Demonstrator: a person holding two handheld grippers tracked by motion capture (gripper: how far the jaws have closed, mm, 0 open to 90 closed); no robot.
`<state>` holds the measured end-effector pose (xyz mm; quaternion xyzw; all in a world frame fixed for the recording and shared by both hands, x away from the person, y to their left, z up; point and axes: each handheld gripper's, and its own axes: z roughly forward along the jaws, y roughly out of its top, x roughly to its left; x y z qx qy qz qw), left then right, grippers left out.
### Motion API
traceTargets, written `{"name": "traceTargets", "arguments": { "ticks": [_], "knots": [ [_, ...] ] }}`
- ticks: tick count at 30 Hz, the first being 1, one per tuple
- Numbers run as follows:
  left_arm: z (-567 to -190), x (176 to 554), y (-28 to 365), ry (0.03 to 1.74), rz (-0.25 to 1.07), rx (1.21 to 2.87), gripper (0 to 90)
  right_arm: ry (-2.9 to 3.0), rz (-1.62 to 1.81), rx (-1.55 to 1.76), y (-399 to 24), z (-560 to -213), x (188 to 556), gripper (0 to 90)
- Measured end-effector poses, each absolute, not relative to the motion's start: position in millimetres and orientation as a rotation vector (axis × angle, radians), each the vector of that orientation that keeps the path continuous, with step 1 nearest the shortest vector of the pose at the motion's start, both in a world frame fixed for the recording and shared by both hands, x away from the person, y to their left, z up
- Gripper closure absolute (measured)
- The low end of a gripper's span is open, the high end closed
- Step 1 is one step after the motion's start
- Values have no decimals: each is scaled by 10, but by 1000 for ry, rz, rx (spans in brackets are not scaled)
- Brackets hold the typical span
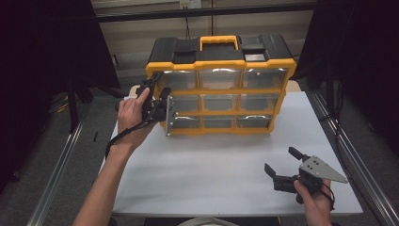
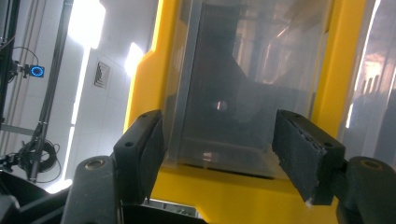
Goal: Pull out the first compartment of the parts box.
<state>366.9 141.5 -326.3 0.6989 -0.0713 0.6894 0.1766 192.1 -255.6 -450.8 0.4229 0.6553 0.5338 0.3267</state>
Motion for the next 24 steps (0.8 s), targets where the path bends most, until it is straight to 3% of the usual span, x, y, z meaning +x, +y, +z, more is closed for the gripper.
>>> {"name": "traceTargets", "arguments": {
  "ticks": [8,24],
  "knots": [
    [-3256,3662,1411,-184,1972,1978,377,1715,1396,1107,-2560,-4508,1920,0],
    [-3190,3653,1424,-169,2023,1925,642,1714,1397,1107,-2562,-4512,1928,1]
  ]
}}
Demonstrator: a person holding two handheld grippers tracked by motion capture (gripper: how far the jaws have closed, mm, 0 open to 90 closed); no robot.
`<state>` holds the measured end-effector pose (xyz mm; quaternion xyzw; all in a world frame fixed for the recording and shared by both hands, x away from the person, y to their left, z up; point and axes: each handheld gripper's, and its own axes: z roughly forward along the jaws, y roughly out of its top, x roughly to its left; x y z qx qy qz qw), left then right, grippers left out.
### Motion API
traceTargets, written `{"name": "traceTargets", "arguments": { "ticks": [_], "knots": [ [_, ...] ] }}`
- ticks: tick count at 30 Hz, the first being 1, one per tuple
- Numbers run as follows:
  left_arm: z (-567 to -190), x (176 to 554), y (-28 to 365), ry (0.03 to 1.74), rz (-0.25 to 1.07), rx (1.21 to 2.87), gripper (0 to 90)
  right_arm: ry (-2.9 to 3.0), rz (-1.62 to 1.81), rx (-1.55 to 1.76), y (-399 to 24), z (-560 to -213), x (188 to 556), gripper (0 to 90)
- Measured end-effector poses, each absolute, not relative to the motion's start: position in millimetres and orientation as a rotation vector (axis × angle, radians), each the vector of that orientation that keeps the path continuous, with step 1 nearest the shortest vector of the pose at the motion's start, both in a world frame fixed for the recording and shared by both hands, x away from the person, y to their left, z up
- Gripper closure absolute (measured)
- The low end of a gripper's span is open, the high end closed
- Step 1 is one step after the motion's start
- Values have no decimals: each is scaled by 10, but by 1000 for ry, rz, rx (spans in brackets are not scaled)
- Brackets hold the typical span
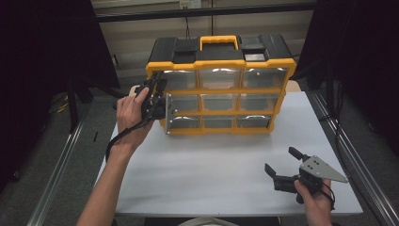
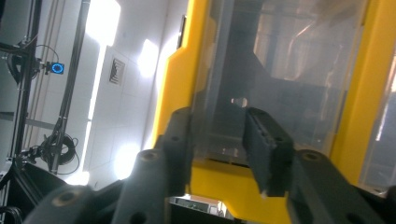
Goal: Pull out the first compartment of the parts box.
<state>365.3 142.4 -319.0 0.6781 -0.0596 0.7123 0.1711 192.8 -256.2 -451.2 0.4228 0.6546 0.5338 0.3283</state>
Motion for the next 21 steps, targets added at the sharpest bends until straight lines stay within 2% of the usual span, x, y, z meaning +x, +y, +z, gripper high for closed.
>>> {"name": "traceTargets", "arguments": {
  "ticks": [2,13,16,19,21],
  "knots": [
    [-3191,3652,1414,-162,2034,1918,679,1718,1401,1112,-2563,-4513,1927,1],
    [-3220,3653,1411,-160,2098,1870,754,1715,1404,1111,-2564,-4511,1925,2],
    [-3194,3658,1410,-225,2133,1883,801,1719,1403,1107,-2565,-4511,1927,3],
    [-3186,3662,1426,-228,2111,1899,807,1721,1401,1108,-2564,-4512,1928,4],
    [-3194,3660,1418,-259,2142,1895,814,1717,1403,1108,-2559,-4513,1931,4]
  ]
}}
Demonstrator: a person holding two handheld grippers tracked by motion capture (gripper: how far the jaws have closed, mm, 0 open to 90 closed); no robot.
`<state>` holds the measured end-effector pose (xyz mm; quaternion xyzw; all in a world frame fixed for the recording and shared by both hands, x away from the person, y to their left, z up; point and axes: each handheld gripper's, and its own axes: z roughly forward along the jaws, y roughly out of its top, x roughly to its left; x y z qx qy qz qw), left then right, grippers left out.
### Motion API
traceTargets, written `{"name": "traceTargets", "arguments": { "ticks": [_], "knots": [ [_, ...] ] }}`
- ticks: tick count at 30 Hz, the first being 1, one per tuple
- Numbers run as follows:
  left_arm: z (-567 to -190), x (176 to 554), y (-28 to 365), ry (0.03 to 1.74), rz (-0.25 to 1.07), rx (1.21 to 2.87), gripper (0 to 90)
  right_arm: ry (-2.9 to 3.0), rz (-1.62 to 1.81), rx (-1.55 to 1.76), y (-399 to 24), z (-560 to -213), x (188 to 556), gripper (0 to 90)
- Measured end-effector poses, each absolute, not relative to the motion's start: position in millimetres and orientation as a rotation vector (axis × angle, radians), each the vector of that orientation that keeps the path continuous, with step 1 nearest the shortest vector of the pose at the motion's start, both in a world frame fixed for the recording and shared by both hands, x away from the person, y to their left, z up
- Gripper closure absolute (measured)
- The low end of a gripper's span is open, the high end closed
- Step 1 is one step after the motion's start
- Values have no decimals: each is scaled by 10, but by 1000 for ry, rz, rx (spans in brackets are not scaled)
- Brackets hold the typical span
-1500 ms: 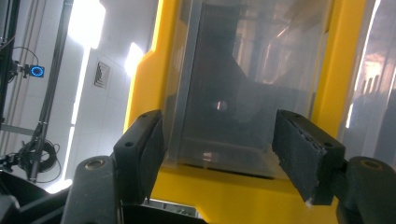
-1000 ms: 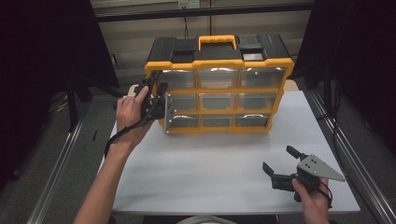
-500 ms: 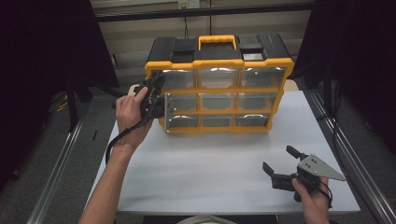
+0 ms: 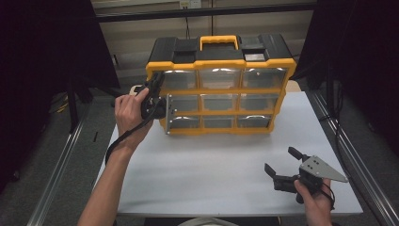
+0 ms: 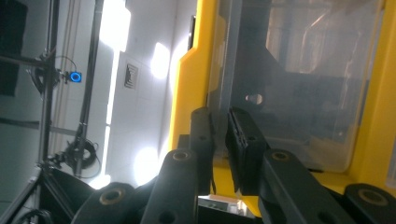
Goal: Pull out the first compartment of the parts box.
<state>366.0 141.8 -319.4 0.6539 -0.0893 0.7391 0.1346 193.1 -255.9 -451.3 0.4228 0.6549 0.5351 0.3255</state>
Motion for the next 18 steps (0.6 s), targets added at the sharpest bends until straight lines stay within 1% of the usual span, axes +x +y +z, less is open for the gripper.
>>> {"name": "traceTargets", "arguments": {
  "ticks": [3,6,12,17,18],
  "knots": [
    [-3208,3659,1403,-260,2169,1892,816,1717,1403,1108,-2559,-4513,1929,4],
    [-3225,3662,1407,-229,2148,1877,814,1720,1401,1103,-2565,-4512,1929,4],
    [-3243,3648,1417,-243,2165,1858,819,1719,1406,1107,-2567,-4513,1931,4],
    [-3250,3601,1426,-220,2149,1828,842,1716,1404,1115,-2572,-4512,1925,4],
    [-3229,3583,1427,-225,2197,1802,875,1717,1404,1117,-2573,-4512,1924,4]
  ]
}}
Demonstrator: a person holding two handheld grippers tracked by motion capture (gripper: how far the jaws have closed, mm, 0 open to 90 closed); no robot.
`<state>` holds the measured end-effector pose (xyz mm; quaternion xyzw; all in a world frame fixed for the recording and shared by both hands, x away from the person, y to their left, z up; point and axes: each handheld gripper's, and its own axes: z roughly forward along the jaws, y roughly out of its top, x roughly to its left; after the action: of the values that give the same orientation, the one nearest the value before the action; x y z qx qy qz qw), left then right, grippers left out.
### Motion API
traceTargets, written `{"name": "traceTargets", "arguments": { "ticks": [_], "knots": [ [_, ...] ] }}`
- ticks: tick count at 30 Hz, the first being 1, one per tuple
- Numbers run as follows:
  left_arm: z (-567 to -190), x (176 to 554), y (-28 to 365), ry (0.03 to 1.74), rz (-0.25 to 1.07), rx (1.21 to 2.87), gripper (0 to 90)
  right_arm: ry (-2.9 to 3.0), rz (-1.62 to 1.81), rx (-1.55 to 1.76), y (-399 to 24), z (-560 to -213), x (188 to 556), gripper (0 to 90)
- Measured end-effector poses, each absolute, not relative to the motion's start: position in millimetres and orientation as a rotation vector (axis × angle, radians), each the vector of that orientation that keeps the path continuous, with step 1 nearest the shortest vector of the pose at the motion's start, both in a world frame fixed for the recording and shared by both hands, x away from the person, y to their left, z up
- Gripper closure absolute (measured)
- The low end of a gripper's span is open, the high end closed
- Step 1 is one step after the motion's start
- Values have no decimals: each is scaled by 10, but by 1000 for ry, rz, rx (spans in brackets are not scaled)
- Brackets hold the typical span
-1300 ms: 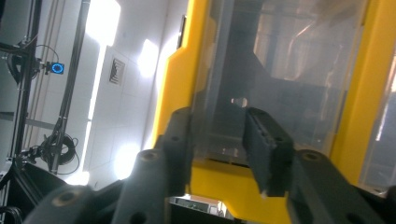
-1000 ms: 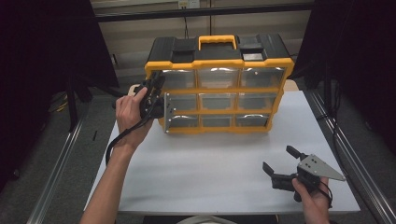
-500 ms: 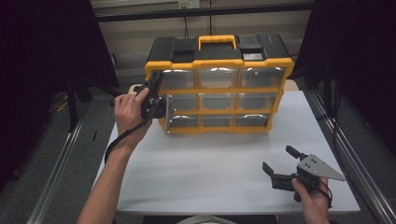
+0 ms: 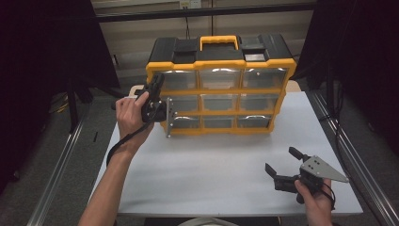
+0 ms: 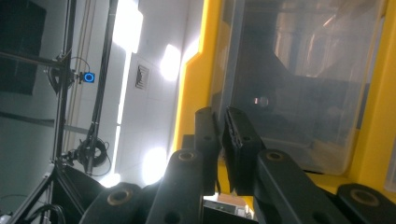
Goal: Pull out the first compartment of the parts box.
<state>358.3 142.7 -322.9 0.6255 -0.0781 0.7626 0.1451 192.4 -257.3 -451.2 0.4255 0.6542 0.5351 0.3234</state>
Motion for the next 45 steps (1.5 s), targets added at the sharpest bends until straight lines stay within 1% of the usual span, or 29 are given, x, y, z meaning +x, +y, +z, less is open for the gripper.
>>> {"name": "traceTargets", "arguments": {
  "ticks": [1,3,5,6,11,16,22,25,29,31,33,36,42,44,45],
  "knots": [
    [-3190,3575,1436,-211,2197,1800,863,1717,1403,1117,-2573,-4513,1925,4],
    [-3104,3583,1454,-182,2147,1826,834,1718,1406,1116,-2568,-4514,1930,4],
    [-3072,3575,1459,-189,2149,1830,827,1721,1403,1113,-2564,-4512,1929,4],
    [-3079,3563,1454,-179,2148,1837,822,1720,1402,1109,-2563,-4511,1928,4],
    [-3218,3593,1412,-239,2132,1869,797,1718,1408,1115,-2567,-4513,1929,4],
    [-3229,3635,1393,-249,2136,1883,777,1716,1405,1117,-2568,-4514,1928,3],
    [-3236,3651,1369,-284,2196,1894,790,1725,1402,1119,-2563,-4516,1929,4],
    [-3254,3649,1338,-280,2245,1895,820,1726,1402,1116,-2562,-4516,1930,3],
    [-3274,3658,1312,-267,2273,1881,829,1724,1402,1117,-2564,-4517,1929,3],
    [-3296,3656,1315,-243,2265,1848,835,1725,1404,1114,-2565,-4517,1930,3],
    [-3327,3652,1335,-241,2283,1816,837,1722,1406,1110,-2571,-4519,1932,3],
    [-3320,3655,1342,-244,2251,1796,834,1727,1406,1116,-2577,-4520,1930,3],
    [-3312,3602,1354,-256,2256,1809,832,1726,1402,1113,-2566,-4519,1932,3],
    [-3311,3600,1357,-283,2243,1777,831,1727,1401,1118,-2565,-4517,1928,3],
    [-3309,3566,1355,-261,2255,1804,830,1727,1402,1113,-2565,-4518,1930,3]
  ]
}}
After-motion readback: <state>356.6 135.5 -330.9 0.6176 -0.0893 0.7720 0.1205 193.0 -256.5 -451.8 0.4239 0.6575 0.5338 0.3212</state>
